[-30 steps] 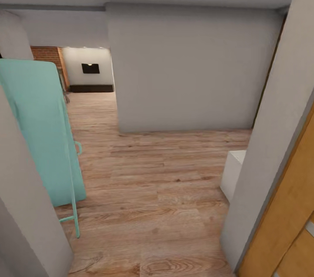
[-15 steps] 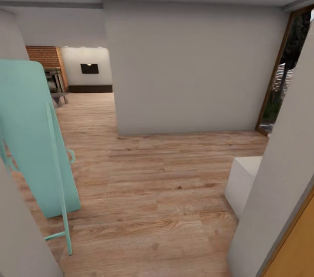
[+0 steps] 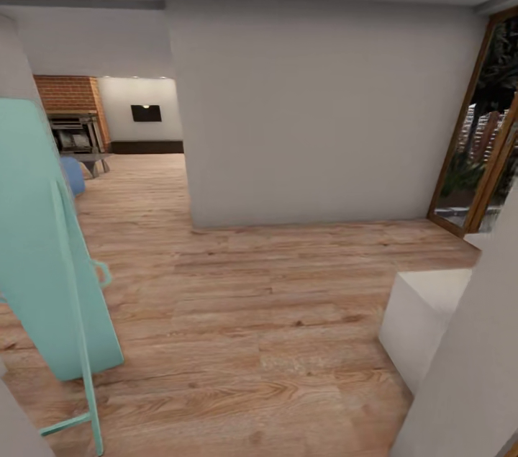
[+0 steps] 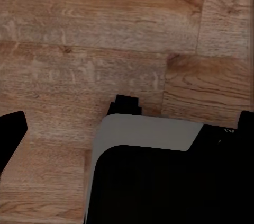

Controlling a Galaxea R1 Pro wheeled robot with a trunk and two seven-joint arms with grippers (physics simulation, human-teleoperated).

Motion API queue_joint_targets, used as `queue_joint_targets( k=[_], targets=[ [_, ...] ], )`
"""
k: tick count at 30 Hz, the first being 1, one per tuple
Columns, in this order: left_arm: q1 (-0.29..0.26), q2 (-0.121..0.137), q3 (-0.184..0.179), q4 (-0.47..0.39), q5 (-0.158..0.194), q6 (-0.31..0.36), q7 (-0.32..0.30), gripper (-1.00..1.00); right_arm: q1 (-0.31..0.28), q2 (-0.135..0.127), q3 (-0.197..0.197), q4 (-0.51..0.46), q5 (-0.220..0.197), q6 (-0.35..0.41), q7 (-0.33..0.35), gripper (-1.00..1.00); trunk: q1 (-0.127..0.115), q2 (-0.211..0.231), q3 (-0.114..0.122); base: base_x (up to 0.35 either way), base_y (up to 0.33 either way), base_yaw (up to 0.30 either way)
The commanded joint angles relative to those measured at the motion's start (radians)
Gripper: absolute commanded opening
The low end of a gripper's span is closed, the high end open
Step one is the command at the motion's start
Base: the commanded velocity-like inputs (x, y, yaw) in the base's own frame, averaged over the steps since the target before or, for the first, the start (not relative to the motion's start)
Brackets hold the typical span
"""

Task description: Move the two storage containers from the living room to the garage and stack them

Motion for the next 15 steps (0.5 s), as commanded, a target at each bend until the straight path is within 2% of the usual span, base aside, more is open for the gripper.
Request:
queue_joint_targets(
  k=[1, 15],
  targets=[
    [-0.001, 0.000, 0.005, 0.000, 0.008, 0.004, 0.001, 1.00, -0.001, 0.001, 0.008, 0.003, -0.009, -0.005, -0.001, 1.00, 0.001, -0.001, -0.001, 0.322, 0.000, 0.000],
    [-0.001, 0.000, 0.005, 0.000, 0.008, 0.004, 0.001, 1.00, -0.001, 0.002, 0.008, 0.003, -0.009, -0.005, -0.001, 1.00, 0.001, -0.001, -0.001, 0.322, 0.000, 0.000]
  ],
)
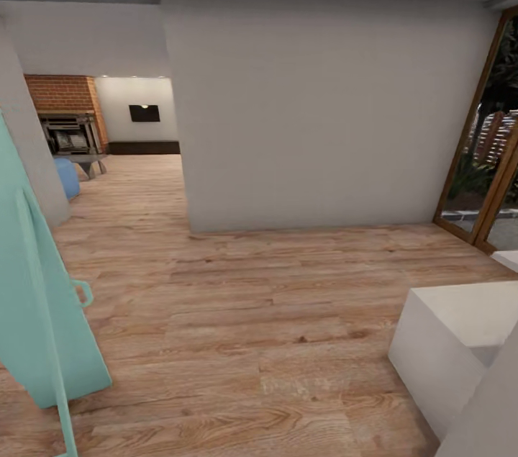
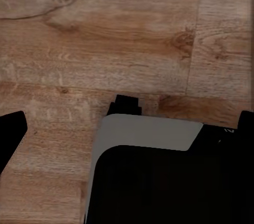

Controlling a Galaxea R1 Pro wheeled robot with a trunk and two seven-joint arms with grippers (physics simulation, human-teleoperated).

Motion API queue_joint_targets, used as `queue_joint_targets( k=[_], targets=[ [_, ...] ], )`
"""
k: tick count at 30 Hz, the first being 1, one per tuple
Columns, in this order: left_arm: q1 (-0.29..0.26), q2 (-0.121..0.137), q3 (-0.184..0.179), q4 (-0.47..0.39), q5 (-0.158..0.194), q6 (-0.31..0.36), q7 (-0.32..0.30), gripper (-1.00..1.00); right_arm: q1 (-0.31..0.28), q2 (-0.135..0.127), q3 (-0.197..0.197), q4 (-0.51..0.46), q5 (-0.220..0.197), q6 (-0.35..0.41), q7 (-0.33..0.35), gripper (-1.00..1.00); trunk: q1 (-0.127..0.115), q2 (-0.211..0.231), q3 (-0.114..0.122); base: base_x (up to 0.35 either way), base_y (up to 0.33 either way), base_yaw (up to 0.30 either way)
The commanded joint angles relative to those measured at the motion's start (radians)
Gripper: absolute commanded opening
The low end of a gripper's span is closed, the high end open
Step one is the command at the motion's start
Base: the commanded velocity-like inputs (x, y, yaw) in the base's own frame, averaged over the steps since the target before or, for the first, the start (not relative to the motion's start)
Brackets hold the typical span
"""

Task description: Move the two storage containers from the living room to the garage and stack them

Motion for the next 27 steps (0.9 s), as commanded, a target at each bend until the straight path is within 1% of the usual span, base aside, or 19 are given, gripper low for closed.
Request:
queue_joint_targets(
  k=[1, 27],
  targets=[
    [-0.001, 0.000, 0.005, 0.000, 0.008, 0.004, 0.001, 1.00, -0.001, 0.001, 0.008, 0.003, -0.009, -0.005, -0.001, 1.00, 0.001, -0.001, -0.001, 0.322, 0.000, 0.000],
    [-0.001, 0.000, 0.005, 0.000, 0.008, 0.004, 0.001, 1.00, -0.001, 0.001, 0.008, 0.003, -0.009, -0.004, 0.000, 1.00, 0.001, -0.001, -0.001, 0.322, 0.000, 0.000]
  ],
)
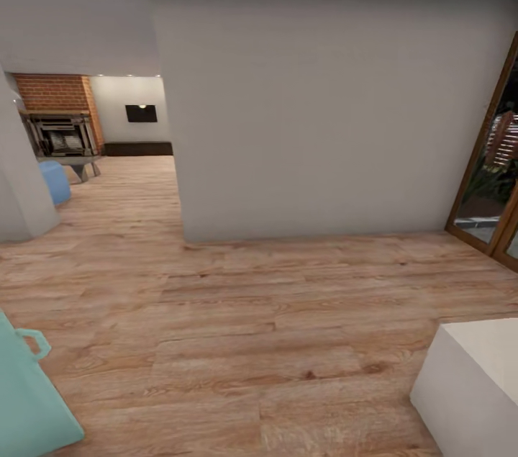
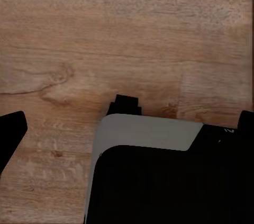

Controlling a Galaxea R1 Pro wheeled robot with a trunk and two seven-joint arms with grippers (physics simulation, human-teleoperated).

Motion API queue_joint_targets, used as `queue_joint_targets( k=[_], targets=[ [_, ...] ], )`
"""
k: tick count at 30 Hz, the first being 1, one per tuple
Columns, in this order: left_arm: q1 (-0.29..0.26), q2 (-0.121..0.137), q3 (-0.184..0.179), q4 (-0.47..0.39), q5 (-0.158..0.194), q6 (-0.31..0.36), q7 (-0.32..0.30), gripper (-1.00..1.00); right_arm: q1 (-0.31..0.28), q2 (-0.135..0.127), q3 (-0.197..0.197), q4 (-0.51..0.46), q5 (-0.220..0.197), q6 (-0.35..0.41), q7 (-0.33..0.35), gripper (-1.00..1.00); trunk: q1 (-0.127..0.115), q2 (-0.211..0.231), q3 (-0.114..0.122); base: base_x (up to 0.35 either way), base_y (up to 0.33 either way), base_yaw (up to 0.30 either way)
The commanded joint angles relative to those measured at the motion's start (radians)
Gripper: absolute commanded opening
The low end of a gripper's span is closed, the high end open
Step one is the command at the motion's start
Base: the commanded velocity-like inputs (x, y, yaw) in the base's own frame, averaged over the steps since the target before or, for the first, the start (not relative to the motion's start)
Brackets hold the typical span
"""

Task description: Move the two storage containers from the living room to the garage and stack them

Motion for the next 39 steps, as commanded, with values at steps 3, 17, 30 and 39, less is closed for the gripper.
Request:
queue_joint_targets(
  k=[3, 17, 30, 39],
  targets=[
    [-0.001, 0.000, 0.005, 0.000, 0.008, 0.004, 0.001, 1.00, -0.002, 0.001, 0.008, 0.003, -0.009, -0.005, -0.001, 1.00, 0.001, -0.001, -0.001, 0.322, 0.000, 0.156],
    [-0.001, 0.000, 0.005, 0.000, 0.008, 0.004, 0.001, 1.00, -0.002, 0.001, 0.008, 0.003, -0.009, -0.005, -0.001, 1.00, 0.001, -0.001, -0.001, 0.322, 0.000, 0.261],
    [-0.001, 0.000, 0.005, 0.000, 0.008, 0.004, 0.001, 1.00, -0.001, 0.001, 0.008, 0.003, -0.009, -0.005, -0.001, 1.00, 0.001, -0.001, -0.001, 0.322, 0.000, 0.196],
    [-0.001, 0.000, 0.005, 0.000, 0.008, 0.004, 0.001, 1.00, -0.002, 0.001, 0.008, 0.003, -0.009, -0.005, -0.001, 1.00, 0.001, -0.001, -0.001, 0.322, 0.000, 0.006]
  ],
)
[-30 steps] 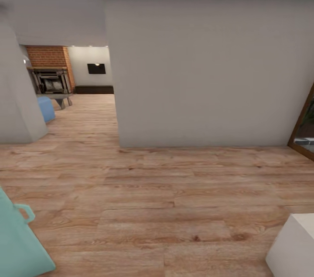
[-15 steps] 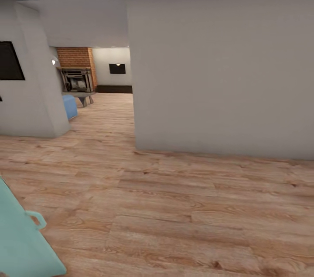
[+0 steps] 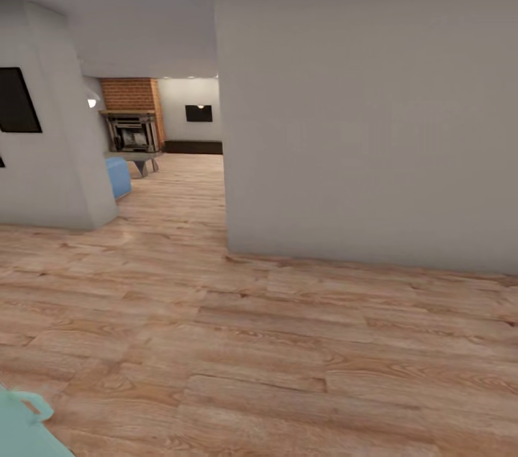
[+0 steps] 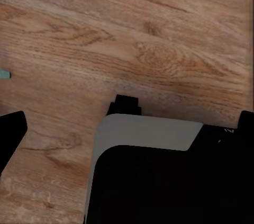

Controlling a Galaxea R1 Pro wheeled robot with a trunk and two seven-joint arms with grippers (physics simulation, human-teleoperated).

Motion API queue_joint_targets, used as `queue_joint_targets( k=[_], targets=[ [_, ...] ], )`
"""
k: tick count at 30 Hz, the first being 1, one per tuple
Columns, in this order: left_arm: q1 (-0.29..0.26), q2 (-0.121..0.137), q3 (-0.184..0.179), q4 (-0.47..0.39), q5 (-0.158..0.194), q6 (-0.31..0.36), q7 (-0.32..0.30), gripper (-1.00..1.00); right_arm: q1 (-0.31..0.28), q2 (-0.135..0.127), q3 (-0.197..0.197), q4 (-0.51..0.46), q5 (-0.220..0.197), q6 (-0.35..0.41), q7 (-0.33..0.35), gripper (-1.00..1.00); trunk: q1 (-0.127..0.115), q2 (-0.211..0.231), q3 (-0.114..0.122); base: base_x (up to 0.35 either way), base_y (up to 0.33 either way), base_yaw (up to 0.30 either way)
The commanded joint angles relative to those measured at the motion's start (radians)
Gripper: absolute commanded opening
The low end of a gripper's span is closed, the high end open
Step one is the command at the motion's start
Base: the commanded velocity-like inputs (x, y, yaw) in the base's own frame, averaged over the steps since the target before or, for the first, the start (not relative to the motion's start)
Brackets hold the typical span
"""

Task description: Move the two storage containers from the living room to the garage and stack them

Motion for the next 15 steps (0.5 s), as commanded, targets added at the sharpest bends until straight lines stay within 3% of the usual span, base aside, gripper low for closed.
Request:
queue_joint_targets(
  k=[1, 15],
  targets=[
    [-0.001, 0.000, 0.005, 0.000, 0.008, 0.004, 0.001, 1.00, -0.001, 0.001, 0.008, 0.003, -0.009, -0.005, -0.001, 1.00, 0.001, -0.001, -0.001, 0.322, 0.000, 0.000],
    [-0.001, 0.000, 0.005, 0.000, 0.008, 0.004, 0.001, 1.00, -0.001, 0.001, 0.008, 0.003, -0.010, -0.005, -0.001, 1.00, 0.001, -0.001, -0.001, 0.322, 0.000, 0.000]
  ],
)
